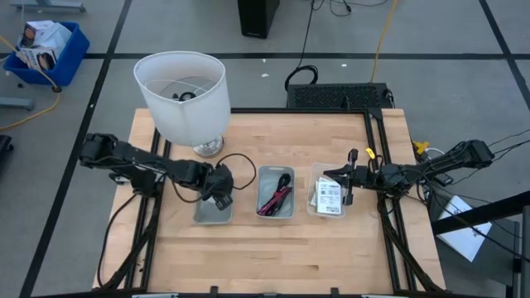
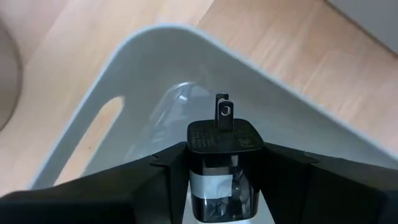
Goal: Pick and place items into bin
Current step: Put the black charger adapter into the left gray bin
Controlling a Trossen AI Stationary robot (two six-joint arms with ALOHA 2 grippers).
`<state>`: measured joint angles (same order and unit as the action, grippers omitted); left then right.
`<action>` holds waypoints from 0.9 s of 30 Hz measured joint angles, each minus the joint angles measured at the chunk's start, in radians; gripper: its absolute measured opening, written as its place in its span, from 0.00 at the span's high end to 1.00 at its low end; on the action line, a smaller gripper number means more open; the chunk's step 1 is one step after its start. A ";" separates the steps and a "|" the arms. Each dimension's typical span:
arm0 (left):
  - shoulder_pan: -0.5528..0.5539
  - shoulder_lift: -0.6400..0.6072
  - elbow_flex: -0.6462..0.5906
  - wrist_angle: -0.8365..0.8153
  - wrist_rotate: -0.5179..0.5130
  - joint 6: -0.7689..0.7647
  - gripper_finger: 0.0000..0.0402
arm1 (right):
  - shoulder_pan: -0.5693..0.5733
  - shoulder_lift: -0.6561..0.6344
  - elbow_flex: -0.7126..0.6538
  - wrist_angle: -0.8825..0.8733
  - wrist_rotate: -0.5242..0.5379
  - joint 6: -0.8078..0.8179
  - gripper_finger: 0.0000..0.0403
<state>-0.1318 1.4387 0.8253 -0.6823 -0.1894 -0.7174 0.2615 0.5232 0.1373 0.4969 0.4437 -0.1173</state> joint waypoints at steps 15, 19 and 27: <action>0.047 0.000 -0.095 0.105 0.061 0.035 0.63 | 0.000 0.000 0.000 0.000 0.000 -0.006 0.99; 0.047 0.006 -0.097 0.111 0.062 0.035 0.63 | 0.000 0.000 0.000 0.000 0.000 -0.007 0.99; 0.047 0.006 -0.097 0.111 0.061 0.036 0.53 | 0.000 0.000 0.000 0.000 0.001 -0.006 0.99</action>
<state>-0.0853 1.4452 0.7284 -0.5710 -0.1287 -0.6819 0.2611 0.5232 0.1371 0.4969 0.4442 -0.1238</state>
